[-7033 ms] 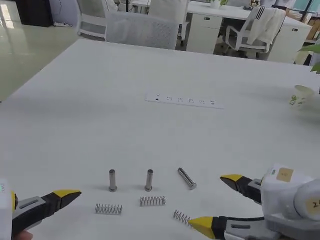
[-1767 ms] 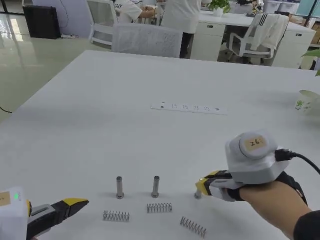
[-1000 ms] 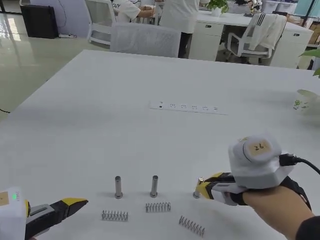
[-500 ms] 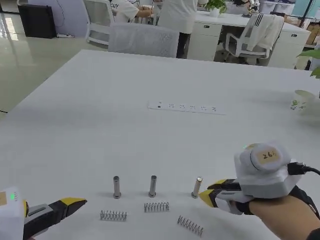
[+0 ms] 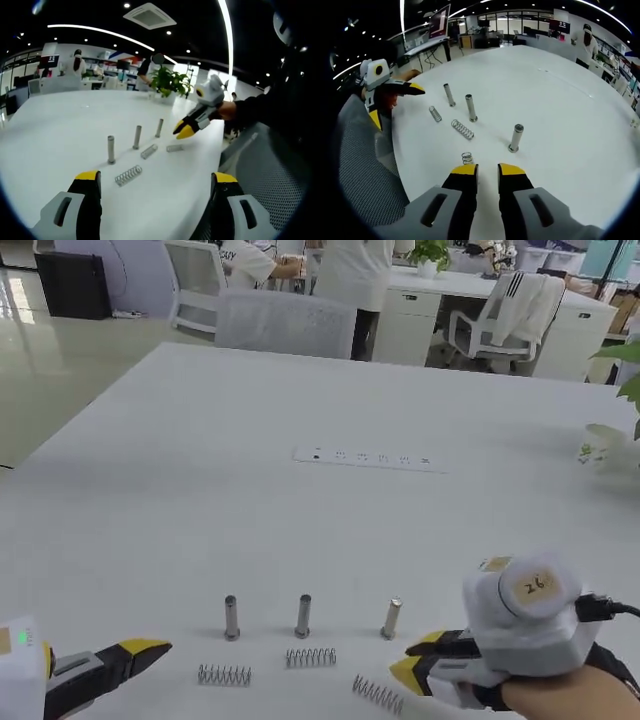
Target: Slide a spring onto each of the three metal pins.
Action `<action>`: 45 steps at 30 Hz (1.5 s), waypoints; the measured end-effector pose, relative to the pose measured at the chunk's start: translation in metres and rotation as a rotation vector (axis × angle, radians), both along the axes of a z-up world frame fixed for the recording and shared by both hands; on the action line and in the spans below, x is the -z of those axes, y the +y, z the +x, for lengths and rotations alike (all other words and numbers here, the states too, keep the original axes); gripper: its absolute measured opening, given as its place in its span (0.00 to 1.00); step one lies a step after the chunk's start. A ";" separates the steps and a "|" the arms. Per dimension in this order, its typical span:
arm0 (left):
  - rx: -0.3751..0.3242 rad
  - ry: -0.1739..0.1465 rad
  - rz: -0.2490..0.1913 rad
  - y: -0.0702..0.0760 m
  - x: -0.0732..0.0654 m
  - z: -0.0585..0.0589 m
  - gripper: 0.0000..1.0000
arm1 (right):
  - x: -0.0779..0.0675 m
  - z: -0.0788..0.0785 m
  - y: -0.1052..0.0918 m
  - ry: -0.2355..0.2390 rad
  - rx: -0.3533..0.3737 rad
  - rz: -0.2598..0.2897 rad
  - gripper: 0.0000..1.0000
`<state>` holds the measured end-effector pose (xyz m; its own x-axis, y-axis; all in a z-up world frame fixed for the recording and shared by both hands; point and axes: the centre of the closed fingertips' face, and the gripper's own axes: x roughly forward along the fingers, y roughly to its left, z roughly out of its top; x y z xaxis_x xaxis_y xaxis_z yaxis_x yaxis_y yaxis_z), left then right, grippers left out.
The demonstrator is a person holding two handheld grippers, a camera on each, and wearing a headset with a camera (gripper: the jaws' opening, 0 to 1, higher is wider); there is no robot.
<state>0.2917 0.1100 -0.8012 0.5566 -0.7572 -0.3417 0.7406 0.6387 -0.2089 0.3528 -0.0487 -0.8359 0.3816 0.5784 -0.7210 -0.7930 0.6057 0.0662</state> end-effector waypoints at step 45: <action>0.036 -0.007 -0.023 -0.006 -0.004 -0.004 0.81 | 0.020 -0.025 0.005 0.026 -0.145 -0.131 0.07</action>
